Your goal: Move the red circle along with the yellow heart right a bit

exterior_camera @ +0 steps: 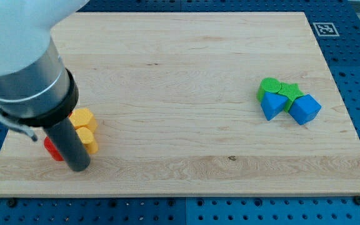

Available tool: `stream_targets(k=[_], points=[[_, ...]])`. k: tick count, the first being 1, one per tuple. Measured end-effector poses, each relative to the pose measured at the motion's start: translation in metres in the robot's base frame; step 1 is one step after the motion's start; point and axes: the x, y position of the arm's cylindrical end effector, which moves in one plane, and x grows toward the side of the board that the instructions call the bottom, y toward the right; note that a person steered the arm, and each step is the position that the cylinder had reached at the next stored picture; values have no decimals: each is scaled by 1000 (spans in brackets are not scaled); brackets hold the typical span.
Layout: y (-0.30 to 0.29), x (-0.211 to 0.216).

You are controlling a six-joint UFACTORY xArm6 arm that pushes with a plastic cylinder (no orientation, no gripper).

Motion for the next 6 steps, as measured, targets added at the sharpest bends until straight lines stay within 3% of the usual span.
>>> stream_targets(k=[1, 3, 6], points=[[-10, 30], [-93, 16], [-49, -16]])
